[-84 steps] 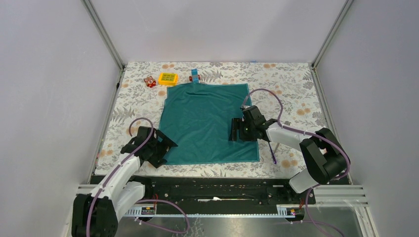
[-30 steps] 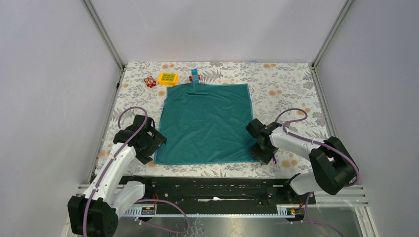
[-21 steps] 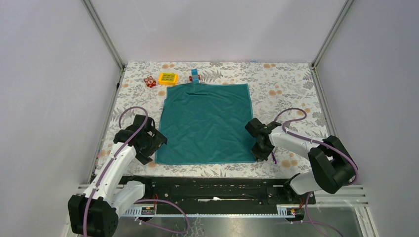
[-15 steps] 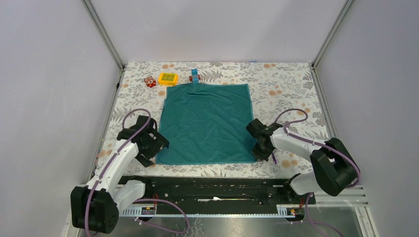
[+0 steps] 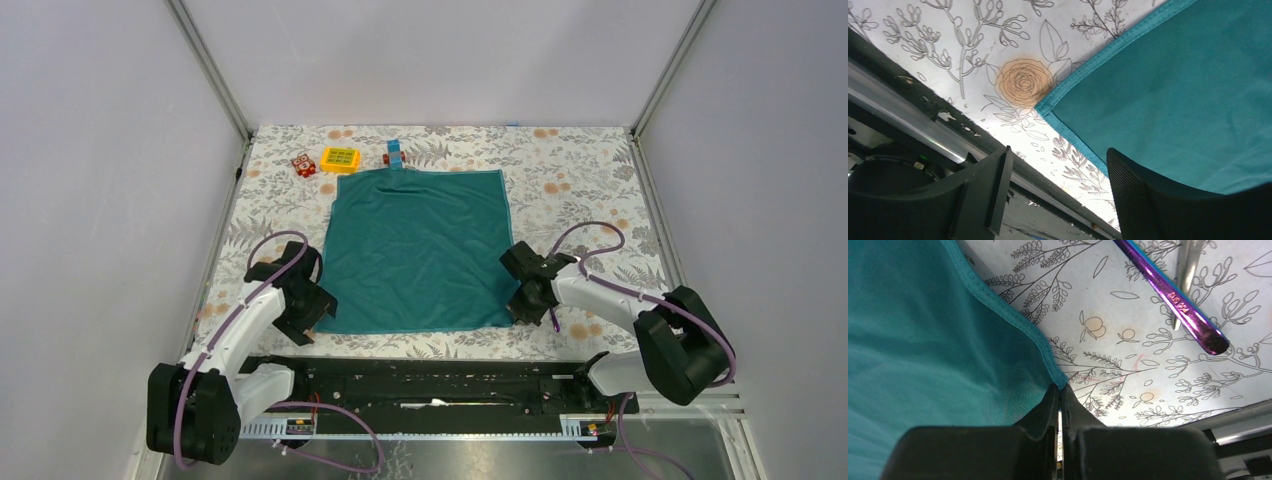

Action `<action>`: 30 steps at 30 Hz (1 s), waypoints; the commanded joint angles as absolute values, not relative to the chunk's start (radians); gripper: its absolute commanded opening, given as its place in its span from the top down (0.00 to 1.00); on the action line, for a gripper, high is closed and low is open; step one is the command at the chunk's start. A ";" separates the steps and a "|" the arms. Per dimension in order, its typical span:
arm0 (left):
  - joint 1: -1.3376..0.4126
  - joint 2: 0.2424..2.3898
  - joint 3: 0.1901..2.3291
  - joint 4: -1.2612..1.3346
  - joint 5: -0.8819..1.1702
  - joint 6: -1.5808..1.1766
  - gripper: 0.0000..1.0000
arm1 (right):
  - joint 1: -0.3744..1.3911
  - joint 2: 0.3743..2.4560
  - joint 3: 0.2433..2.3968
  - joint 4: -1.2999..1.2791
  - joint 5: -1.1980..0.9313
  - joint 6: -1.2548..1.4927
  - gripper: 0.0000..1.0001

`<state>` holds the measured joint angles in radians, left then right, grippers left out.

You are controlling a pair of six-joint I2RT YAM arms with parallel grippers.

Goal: Fold the napkin into a case and place the utensils inside
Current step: Flatten out the napkin at the center of the board.

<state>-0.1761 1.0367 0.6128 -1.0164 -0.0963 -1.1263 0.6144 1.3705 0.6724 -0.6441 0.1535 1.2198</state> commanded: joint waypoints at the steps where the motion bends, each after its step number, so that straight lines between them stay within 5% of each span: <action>1: -0.181 1.031 0.649 -1.040 -0.191 -1.175 0.28 | 0.618 1.341 0.647 -0.601 0.131 1.223 1.00; 11: -0.173 1.002 0.557 -0.965 -0.184 -1.291 0.41 | 0.617 1.301 0.633 -0.590 0.117 1.204 1.00; 30: -0.164 1.087 0.510 -0.886 -0.237 -1.358 0.42 | 0.617 1.231 0.622 -0.619 0.145 1.203 1.00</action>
